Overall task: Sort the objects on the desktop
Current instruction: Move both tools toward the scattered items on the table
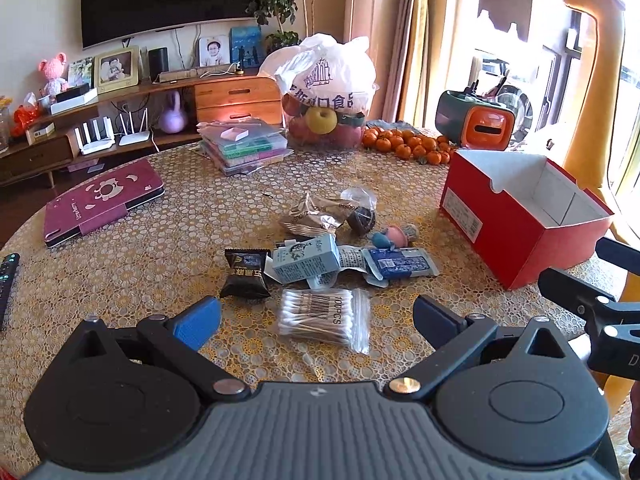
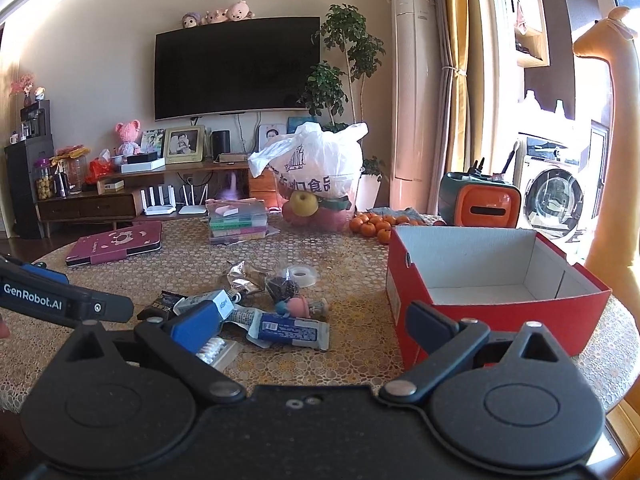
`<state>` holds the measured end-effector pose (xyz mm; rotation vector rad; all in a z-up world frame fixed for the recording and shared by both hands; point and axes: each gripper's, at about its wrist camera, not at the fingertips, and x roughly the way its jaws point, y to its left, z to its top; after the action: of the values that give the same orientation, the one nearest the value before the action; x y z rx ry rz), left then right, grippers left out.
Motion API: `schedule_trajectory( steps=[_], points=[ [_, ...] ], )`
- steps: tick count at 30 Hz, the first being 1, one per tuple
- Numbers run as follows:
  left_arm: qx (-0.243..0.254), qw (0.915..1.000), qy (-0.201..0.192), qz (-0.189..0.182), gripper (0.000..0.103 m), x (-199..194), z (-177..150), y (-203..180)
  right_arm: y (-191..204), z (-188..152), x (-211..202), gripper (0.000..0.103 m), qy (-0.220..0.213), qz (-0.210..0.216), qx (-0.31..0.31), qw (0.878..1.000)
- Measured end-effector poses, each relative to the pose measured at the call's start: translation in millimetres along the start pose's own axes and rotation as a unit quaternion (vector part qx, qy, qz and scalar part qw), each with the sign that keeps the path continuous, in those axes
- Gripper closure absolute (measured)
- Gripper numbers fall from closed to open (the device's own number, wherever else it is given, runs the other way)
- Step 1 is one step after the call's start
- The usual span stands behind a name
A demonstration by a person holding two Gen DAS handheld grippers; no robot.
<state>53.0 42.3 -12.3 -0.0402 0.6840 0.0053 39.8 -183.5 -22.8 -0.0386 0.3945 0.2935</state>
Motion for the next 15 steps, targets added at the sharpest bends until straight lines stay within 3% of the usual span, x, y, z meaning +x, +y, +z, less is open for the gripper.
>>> schedule_trajectory(
  steps=[15],
  points=[
    [-0.01, 0.9997, 0.006, 0.02, 0.0, 47, 7, 24, 5, 1, 44, 0.003, 0.011, 0.013, -0.035, 0.999]
  ],
)
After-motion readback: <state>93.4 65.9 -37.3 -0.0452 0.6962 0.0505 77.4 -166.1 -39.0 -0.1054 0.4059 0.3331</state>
